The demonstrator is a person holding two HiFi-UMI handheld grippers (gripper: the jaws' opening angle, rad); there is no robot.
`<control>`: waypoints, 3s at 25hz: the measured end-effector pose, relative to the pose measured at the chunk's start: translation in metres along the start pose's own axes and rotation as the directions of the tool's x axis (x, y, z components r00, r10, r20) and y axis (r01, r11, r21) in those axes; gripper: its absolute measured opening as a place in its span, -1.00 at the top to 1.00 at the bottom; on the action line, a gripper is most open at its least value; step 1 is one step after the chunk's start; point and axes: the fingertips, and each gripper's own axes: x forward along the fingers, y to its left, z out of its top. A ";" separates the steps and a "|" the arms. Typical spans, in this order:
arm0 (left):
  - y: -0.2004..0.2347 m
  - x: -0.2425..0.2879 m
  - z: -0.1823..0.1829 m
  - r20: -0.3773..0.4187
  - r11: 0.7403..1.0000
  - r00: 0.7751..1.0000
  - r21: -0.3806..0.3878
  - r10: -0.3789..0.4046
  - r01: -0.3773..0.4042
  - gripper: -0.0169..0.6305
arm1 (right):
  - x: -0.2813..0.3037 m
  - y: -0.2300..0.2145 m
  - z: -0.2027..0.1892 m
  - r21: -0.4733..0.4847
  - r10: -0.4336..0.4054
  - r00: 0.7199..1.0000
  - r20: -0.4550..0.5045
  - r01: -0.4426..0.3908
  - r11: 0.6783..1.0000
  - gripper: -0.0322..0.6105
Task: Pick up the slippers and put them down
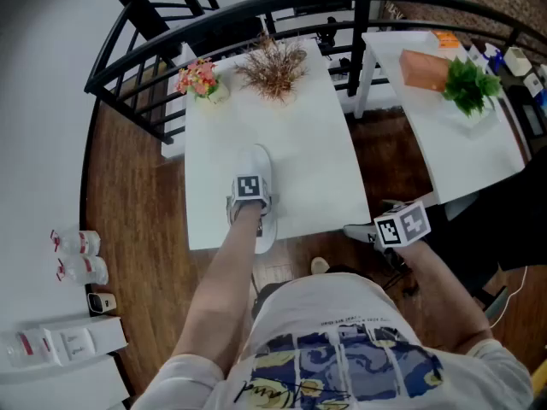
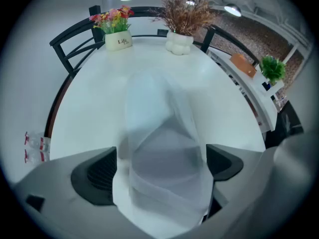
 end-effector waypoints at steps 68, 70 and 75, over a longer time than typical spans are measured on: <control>0.658 0.640 -0.665 -0.001 0.392 1.000 -0.920 0.023 -0.010 -0.38 | 1.102 0.460 -0.334 -0.608 -0.091 0.797 -0.597 -0.376 0.699 -0.81; 0.654 0.615 -0.671 -0.029 0.405 0.999 -0.914 0.019 -0.034 -0.38 | 1.085 0.468 -0.327 -0.618 -0.105 0.798 -0.594 -0.368 0.695 -0.81; 0.649 0.525 -0.673 -0.035 0.381 0.999 -0.923 0.040 -0.047 -0.38 | 1.016 0.501 -0.305 -0.619 -0.122 0.792 -0.598 -0.360 0.698 -0.81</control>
